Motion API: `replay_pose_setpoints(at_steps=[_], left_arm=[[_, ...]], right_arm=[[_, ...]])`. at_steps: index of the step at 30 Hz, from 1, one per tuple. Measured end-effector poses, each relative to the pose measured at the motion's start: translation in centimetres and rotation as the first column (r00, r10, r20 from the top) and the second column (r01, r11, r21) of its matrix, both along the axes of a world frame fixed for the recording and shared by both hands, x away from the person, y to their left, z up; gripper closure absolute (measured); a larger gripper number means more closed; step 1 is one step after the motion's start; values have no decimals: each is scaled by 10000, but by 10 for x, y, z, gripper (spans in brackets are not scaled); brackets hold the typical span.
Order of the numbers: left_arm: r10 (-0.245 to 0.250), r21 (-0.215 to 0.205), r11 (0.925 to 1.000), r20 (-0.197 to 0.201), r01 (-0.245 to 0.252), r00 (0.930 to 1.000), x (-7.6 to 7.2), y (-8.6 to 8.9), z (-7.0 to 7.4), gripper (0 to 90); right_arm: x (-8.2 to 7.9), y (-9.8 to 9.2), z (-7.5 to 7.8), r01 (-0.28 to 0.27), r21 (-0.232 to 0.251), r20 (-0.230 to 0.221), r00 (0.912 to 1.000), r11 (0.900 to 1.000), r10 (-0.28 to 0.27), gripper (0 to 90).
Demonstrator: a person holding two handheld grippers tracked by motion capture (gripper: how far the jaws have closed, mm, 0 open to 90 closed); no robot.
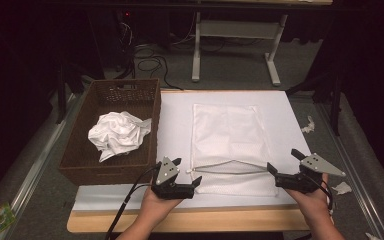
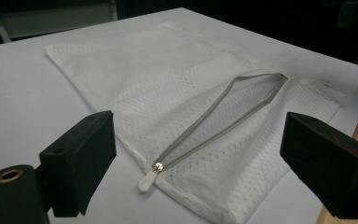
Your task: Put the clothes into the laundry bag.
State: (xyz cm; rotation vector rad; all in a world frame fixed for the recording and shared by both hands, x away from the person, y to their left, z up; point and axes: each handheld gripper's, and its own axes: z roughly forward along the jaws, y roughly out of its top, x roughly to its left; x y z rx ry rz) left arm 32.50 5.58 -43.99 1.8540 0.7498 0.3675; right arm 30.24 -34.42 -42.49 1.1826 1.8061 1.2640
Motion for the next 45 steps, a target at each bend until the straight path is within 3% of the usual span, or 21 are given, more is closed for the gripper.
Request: replay_pose_setpoints(at_steps=[6,12,16,17,21,23,24,29,32,35,38,41,42,43,44,45], left_arm=[[-262,361,9989,-826,292,9962,3,-8,-9,157],[-726,1013,9906,-1831,923,9804,7,-15,-19,272],[-646,1483,9837,-2351,1014,9698,8,-20,-28,414],[-640,1677,9800,-2456,1074,9672,8,-22,-30,414],[-642,1957,9740,-2453,1143,9673,7,-27,-37,514],[-568,2071,9724,-2351,1071,9703,6,-28,-38,606],[-520,2190,9704,-2224,1018,9736,5,-29,-39,606],[-570,2346,9663,-2059,1058,9769,6,-28,-39,825],[-449,2508,9631,-2064,973,9774,7,-26,-38,862],[569,3007,9537,-1770,-10,9826,10,-17,-36,868],[1560,3051,9465,-1479,-1050,9766,16,-3,-34,868],[1549,2493,9608,-1193,-1215,9807,16,4,-29,837],[1179,1876,9771,-819,-1009,9896,13,6,-23,709],[1179,1876,9771,-819,-1009,9896,13,6,-23,642],[960,1578,9837,-549,-863,9939,11,7,-18,642],[864,1384,9872,-422,-798,9954,8,7,-14,562]], right_arm=[[1,0,-1,23,31,-110,9999,10000,-22,2],[3,-1,-4,50,8,-213,9998,10000,-50,2],[4,-1,-5,55,-29,-317,9995,10000,-56,2],[4,-1,-5,55,-29,-317,9995,10000,-56,2],[4,-1,-6,30,-43,-318,9995,10000,-31,2],[5,-1,-6,-33,-101,-312,9995,9999,30,2],[5,-1,-6,-16,-90,-336,9994,10000,13,2],[5,-1,-7,37,-73,-440,9990,10000,-41,4],[5,-1,-7,14,-60,-469,9989,10000,-17,6],[4,-2,-7,71,-111,-435,9990,9999,-76,8],[5,-2,-7,83,-126,-399,9992,9999,-88,9],[5,-2,-8,85,-134,-453,9989,9999,-91,14],[6,-1,-9,60,-187,-528,9986,9998,-69,20],[6,-1,-9,60,-187,-528,9986,9998,-69,20],[6,-1,-9,48,-233,-536,9985,9997,-60,27],[7,1,-10,30,-254,-618,9981,9997,-46,49]])
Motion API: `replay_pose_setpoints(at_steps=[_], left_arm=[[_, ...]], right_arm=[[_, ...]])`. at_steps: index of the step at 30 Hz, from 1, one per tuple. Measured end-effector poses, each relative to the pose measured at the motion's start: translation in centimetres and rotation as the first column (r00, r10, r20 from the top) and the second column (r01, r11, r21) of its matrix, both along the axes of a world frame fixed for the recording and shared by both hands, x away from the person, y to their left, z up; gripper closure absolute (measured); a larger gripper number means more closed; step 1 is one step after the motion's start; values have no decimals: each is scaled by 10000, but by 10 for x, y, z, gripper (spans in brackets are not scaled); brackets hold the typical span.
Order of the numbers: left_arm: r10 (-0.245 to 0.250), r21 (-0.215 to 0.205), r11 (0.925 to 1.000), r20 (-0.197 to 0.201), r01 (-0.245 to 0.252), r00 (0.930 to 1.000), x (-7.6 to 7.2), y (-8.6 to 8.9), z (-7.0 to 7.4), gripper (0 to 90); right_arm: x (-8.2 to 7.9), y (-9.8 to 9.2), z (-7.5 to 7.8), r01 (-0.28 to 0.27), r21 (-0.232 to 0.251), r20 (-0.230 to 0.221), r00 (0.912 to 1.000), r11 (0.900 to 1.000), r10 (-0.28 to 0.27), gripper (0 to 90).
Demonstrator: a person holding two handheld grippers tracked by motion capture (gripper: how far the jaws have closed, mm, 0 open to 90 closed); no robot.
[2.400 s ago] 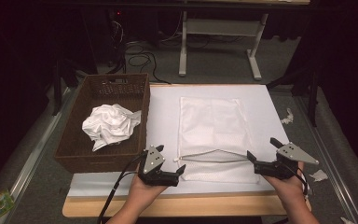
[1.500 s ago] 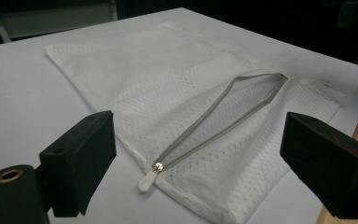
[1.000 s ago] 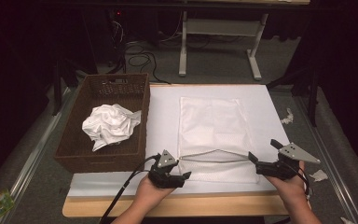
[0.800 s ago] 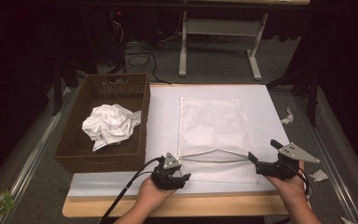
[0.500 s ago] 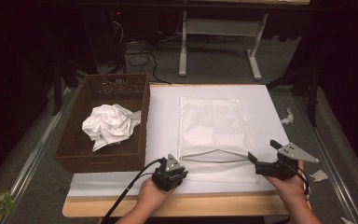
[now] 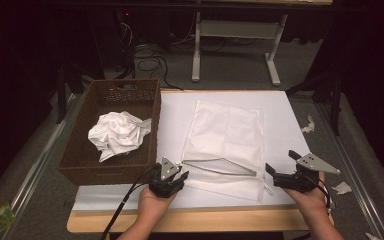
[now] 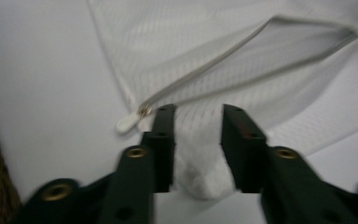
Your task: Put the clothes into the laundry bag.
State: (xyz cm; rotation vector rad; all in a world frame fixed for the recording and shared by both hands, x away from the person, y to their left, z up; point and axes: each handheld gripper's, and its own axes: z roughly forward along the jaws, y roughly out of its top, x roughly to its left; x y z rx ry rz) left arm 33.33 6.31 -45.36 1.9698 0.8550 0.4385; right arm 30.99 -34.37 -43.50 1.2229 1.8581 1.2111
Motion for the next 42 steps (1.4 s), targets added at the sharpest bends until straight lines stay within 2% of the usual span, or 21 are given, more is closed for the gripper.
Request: replay_pose_setpoints(at_steps=[1,2,4,6,7,11,13,15,16,18,19,22,23,25,26,27,28,34,35,37,42], left_arm=[[-36,-140,9999,18,36,10000,-2,1,4,457],[-134,-355,9993,-76,131,9999,-4,2,8,457],[-350,-697,9970,26,351,9994,-15,9,19,361],[-405,-717,9966,179,416,9990,-20,13,19,345],[-451,-659,9967,309,471,9985,-23,15,17,312],[-567,-474,9972,285,580,9980,-24,18,8,300],[-626,-580,9962,376,648,9973,-21,18,10,289],[-728,-738,9943,496,764,9961,-21,19,12,292],[-839,-727,9935,565,879,9949,-23,20,12,297],[-883,-674,9934,615,924,9942,-23,20,11,297],[-903,-587,9938,694,944,9935,-24,20,12,298],[-884,-834,9921,671,938,9938,-24,22,13,299],[-908,-929,9910,643,966,9938,-23,22,14,299],[-987,-885,9906,606,1038,9933,-23,22,13,299],[-987,-885,9906,606,1038,9933,-23,22,13,299],[-1014,-875,9905,575,1062,9932,-23,22,12,299],[-1042,-879,9902,542,1087,9931,-23,22,11,301],[-1113,-567,9918,560,1144,9922,-23,15,8,306],[-1165,-561,9913,538,1194,9917,-23,14,7,306],[-1184,-552,9912,338,1201,9924,-22,12,7,316],[-1198,-585,9909,203,1208,9926,-21,10,5,317]], right_arm=[[4,2,-1,-65,-97,-192,9998,9999,63,113],[4,2,-1,-65,-97,-192,9998,9999,63,113],[15,5,-5,-13,-102,-621,9981,9999,7,205],[19,6,-6,11,-168,-718,9974,9999,-23,243],[35,10,-7,169,-507,-938,9954,9986,-216,346],[63,12,-12,455,-803,-1085,9926,9957,-541,456],[102,11,-23,888,-845,-1757,9791,9925,-1026,544],[111,11,-26,1017,-843,-1918,9745,9912,-1163,558],[134,10,-33,1495,-1077,-2073,9635,9829,-1693,585],[143,10,-34,1668,-1177,-2163,9578,9789,-1892,583],[158,8,-37,1989,-1367,-2344,9453,9704,-2268,583],[169,7,-41,2062,-1190,-2602,9375,9712,-2309,580],[176,7,-45,1927,-925,-3195,9235,9769,-2124,592],[175,10,-45,1830,-1423,-2870,9329,9727,-2175,766],[175,10,-45,1830,-1423,-2870,9329,9727,-2175,766],[175,11,-45,1737,-1360,-2904,9343,9754,-2069,874],[174,11,-44,1698,-1420,-2938,9336,9752,-2053,893],[165,0,-42,1837,-1458,-3048,9264,9721,-2208,895],[160,-4,-41,1897,-1503,-2903,9297,9703,-2267,895],[151,-13,-40,2056,-1553,-2923,9247,9662,-2438,894],[121,-36,-39,2346,-1471,-2734,9240,9609,-2674,893]])
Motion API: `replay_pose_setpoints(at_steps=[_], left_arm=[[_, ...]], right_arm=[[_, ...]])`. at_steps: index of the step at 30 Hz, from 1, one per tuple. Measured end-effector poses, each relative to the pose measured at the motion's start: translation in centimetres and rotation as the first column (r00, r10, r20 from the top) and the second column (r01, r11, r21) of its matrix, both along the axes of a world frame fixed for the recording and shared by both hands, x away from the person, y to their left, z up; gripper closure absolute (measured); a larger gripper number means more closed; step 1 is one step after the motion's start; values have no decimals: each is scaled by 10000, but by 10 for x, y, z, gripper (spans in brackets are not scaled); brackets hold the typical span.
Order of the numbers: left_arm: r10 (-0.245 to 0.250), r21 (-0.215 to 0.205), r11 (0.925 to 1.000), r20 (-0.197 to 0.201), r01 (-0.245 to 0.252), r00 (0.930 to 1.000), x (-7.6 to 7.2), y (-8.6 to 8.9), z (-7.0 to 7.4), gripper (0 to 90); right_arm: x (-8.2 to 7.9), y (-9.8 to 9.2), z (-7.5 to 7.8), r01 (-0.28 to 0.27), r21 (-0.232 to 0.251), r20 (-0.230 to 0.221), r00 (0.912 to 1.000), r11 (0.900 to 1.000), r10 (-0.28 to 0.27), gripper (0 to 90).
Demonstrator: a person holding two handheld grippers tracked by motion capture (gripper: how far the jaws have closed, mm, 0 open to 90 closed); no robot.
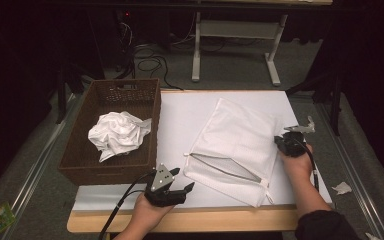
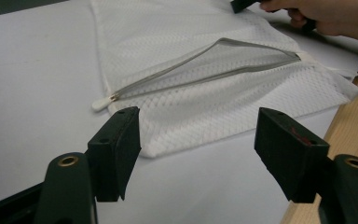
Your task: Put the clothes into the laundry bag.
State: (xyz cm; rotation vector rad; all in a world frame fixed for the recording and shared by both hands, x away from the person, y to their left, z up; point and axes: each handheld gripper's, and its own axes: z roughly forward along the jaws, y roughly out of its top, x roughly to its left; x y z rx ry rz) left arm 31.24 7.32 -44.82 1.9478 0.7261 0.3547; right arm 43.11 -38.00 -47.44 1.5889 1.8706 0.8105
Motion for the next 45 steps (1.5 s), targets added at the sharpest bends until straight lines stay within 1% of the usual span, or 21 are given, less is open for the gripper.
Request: replay_pose_setpoints(at_steps=[2,3,5,9,10,11,15,19,21,22,24,27,29,31,33,34,35,39,41,43,45], left_arm=[[3,19,10000,-5,-3,10000,0,-1,-1,317],[20,17,10000,-10,-20,10000,1,-1,-1,317],[-21,-79,10000,-22,21,10000,2,-2,-2,317],[6,-5,10000,-9,-6,10000,2,-3,-2,312],[17,-33,10000,-29,-17,10000,2,-4,-2,306],[17,-33,10000,-29,-17,10000,2,-4,-2,306],[-60,-203,9998,-36,60,10000,1,-4,-2,306],[-103,-158,9998,15,103,9999,0,-5,-2,306],[-139,-114,9998,0,139,9999,0,-5,-2,306],[-128,-117,9998,38,128,9999,-1,-5,-2,306],[-139,-123,9998,51,140,9999,-1,-5,-2,306],[-147,-113,9998,86,148,9999,0,-6,-2,305],[-155,-81,9998,77,156,9998,0,-6,-3,304],[-184,-56,9998,76,185,9998,0,-6,-3,303],[-168,-44,9998,109,168,9998,0,-7,-3,303],[-176,-50,9998,113,177,9998,0,-7,-3,300],[-178,-35,9998,131,178,9998,0,-7,-3,300],[-197,3,9998,169,197,9997,0,-6,-4,294],[-197,7,9998,181,197,9996,0,-6,-4,292],[-126,-58,9999,267,128,9996,1,-5,-4,292],[-172,-185,9997,318,178,9993,1,-2,-4,293]], right_arm=[[-11,-9,0,126,-46,104,9999,9999,-126,892],[-17,-13,0,168,-194,141,9998,9997,-165,892],[-29,-22,-2,225,-113,117,9997,9997,-223,886],[-33,-21,1,71,-259,331,9994,9996,-62,867],[-34,-18,3,54,-181,565,9984,9998,-44,813],[-34,-18,3,54,-181,565,9984,9998,-44,813],[-40,-18,10,-90,-31,1077,9941,10000,93,652],[-50,-17,17,-259,446,1630,9865,9987,183,476],[-55,-15,17,-301,346,1695,9852,9989,238,391],[-60,-13,18,-416,298,1754,9839,9987,358,312],[-62,-11,18,-466,333,1752,9837,9984,401,293],[-71,-2,20,-828,349,1802,9807,9960,752,248],[-81,9,25,-1214,379,2010,9732,9919,1115,217],[-83,12,27,-1299,460,2044,9718,9905,1179,203],[-91,22,30,-1515,481,2146,9669,9873,1379,182],[-97,31,33,-1741,483,2264,9610,9835,1590,175],[-97,31,33,-1741,483,2264,9610,9835,1590,175],[-117,59,40,-2351,345,2539,9421,9714,2190,167],[-120,63,41,-2372,388,2572,9411,9707,2197,160],[-131,72,45,-2455,666,2335,9462,9671,2241,164],[-132,74,46,-2446,610,2288,9471,9677,2250,166]])
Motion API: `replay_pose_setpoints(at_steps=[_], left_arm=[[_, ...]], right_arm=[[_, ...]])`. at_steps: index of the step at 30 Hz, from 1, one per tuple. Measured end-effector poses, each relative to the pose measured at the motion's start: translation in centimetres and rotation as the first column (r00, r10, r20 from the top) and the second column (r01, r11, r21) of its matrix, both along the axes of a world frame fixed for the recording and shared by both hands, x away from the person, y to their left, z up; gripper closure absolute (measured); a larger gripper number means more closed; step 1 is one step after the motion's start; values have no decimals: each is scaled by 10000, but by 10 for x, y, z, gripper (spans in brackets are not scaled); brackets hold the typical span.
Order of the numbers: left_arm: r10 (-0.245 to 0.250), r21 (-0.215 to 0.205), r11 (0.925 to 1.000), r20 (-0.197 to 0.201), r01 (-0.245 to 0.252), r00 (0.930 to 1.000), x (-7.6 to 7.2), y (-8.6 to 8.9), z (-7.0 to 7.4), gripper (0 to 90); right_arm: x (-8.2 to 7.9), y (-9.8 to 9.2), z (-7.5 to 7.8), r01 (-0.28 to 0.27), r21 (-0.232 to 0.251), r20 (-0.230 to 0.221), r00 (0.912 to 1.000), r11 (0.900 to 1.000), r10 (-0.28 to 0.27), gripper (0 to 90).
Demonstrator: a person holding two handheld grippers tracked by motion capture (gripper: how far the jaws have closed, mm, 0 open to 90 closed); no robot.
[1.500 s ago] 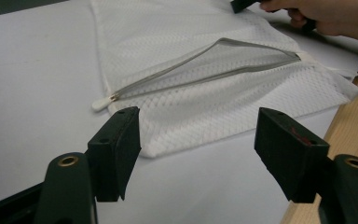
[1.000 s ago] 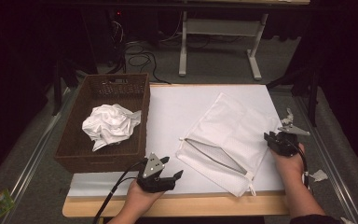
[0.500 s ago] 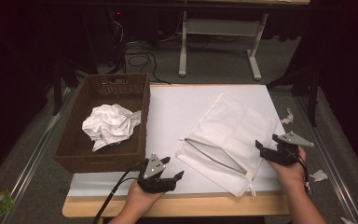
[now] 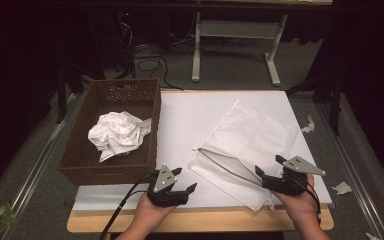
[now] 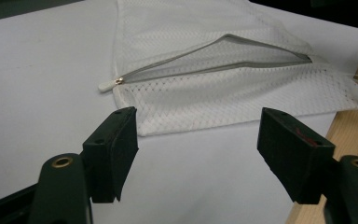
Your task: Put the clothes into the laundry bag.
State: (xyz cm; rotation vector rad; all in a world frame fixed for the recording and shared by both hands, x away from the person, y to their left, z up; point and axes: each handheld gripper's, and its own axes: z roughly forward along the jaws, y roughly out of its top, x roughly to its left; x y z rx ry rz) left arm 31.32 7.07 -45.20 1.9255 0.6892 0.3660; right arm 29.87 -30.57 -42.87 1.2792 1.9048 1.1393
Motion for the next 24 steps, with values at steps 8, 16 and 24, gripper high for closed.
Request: replay_pose_setpoints(at_steps=[8,16,24], left_arm=[[322,-38,9995,142,-322,9994,1,0,2,258],[644,87,9979,200,-646,9977,2,-10,9,53],[433,-696,9968,690,-385,9967,2,-12,45,0]], right_arm=[[-4,8,-2,-639,-261,679,9955,9976,656,84],[-7,-1,-3,-800,-15,809,9935,9968,799,42],[-2,1,-6,-1047,-125,751,9916,9944,1053,31]])
